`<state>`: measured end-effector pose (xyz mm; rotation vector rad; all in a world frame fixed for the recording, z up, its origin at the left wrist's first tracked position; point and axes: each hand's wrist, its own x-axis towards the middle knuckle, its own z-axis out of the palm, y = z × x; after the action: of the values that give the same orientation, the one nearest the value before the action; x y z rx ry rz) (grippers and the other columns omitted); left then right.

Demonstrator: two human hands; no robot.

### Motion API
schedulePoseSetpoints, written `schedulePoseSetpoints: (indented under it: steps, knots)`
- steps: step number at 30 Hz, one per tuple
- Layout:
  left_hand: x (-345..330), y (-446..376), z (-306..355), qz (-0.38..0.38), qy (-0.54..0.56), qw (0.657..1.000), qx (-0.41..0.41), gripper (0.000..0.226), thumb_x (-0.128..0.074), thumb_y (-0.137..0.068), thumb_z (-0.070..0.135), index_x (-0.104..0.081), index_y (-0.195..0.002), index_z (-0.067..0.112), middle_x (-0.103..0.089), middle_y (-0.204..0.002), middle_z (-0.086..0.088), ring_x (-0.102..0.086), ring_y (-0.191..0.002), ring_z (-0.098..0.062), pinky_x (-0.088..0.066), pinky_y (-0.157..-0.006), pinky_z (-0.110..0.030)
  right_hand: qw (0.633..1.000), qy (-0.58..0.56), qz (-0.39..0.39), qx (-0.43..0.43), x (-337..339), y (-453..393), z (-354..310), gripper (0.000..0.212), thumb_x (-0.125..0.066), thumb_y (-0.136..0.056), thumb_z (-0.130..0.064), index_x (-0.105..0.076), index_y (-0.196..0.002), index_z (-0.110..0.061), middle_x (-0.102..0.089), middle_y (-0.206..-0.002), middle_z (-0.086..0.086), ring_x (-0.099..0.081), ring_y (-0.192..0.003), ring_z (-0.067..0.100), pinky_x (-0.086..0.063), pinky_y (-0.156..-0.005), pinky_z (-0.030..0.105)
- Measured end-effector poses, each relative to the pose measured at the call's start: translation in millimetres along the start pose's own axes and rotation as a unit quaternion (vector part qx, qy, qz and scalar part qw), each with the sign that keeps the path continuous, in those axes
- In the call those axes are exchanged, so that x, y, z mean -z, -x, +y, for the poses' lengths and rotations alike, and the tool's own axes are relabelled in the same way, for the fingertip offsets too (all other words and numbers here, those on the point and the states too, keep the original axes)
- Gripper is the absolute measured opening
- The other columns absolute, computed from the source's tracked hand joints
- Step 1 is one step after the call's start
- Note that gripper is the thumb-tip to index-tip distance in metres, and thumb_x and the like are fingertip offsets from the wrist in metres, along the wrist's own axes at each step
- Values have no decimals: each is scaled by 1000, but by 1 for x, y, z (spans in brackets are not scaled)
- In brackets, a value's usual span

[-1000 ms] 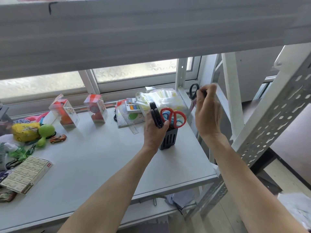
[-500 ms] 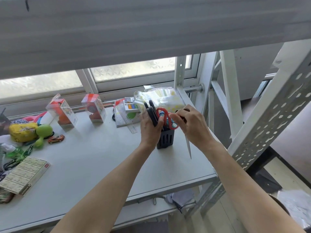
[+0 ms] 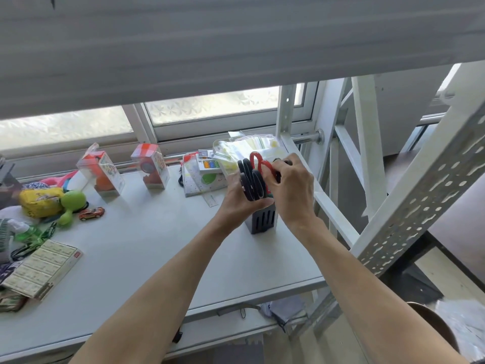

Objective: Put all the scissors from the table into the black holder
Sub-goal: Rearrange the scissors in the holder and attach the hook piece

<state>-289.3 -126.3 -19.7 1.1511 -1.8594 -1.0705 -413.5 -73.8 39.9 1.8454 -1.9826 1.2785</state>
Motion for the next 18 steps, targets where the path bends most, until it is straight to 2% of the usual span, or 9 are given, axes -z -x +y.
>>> schedulePoseSetpoints:
  steps: [2, 4, 7, 9, 11, 13, 14, 17, 18]
  knots:
    - [0, 1, 5, 5, 11, 1000, -6, 61, -88, -69, 44, -61, -116, 16, -59, -109, -20, -64, -101, -32, -58, -80, -34, 1000, 0, -23, 4, -4, 0, -7, 28, -60, -94, -34, -75, -98, -11, -61, -91, 5, -62, -72, 19, -52, -69, 26]
    - [1, 1, 5, 10, 46, 999, -13, 62, -89, -71, 30, -59, -120, 6, -62, -111, -23, -68, -101, -26, -57, -79, -27, 998, -12, -58, 18, -5, -2, -9, 31, -58, -94, -39, -75, -99, -13, -61, -92, 3, -61, -73, 17, -49, -70, 23]
    - [2, 1, -1, 17, 93, 995, -10, 64, -84, -79, 10, -48, -129, -9, -69, -107, -14, -71, -99, -13, -54, -80, -21, 989, -44, -132, 48, 1, -8, -5, 37, -54, -95, -47, -76, -100, -18, -58, -84, 4, -59, -70, 19, -52, -69, 33]
    - [1, 2, -1, 28, 101, 994, -13, 76, -84, -80, 16, -41, -135, -13, -71, -106, -8, -71, -101, -12, -54, -81, -20, 978, -57, -190, 59, 5, -13, -2, 39, -50, -96, -49, -76, -96, -19, -56, -80, 7, -57, -70, 21, -51, -70, 37]
    - [0, 3, 4, 38, 89, 995, -21, 84, -84, -80, 22, -37, -140, -14, -71, -107, 5, -70, -101, -8, -53, -82, -21, 970, -70, -224, 61, 10, -15, 3, 42, -48, -96, -50, -73, -82, -19, -55, -80, 8, -55, -69, 22, -50, -71, 39]
    - [-3, 3, 2, 43, 82, 995, -26, 77, -81, -81, 10, -36, -140, -11, -65, -100, 27, -67, -95, 1, -53, -79, -16, 971, -93, -213, 51, 18, -17, 9, 45, -46, -97, -48, -64, -70, -17, -54, -78, 7, -53, -66, 20, -51, -70, 40]
    - [-3, 2, 1, 47, 81, 995, -24, 77, -80, -81, 5, -34, -141, -10, -63, -97, 30, -67, -94, 3, -53, -78, -15, 976, -102, -187, 47, 23, -20, 13, 44, -46, -99, -44, -63, -72, -14, -55, -78, 7, -53, -66, 19, -51, -70, 39]
    - [-2, -1, -2, 49, 83, 995, -12, 81, -80, -80, 4, -31, -144, -6, -66, -109, 5, -67, -100, -1, -59, -85, -23, 988, -133, -76, 34, 40, -34, 22, 23, -48, -101, -22, -65, -101, -8, -63, -94, 6, -58, -81, 17, -53, -76, 29]
    - [-3, -1, -3, 47, 90, 995, -10, 81, -80, -80, 2, -31, -144, -7, -64, -107, 1, -66, -98, 4, -59, -84, -20, 987, -152, -40, 33, 44, -37, 22, 19, -47, -100, -15, -63, -109, -8, -64, -99, 4, -58, -86, 14, -51, -77, 22]
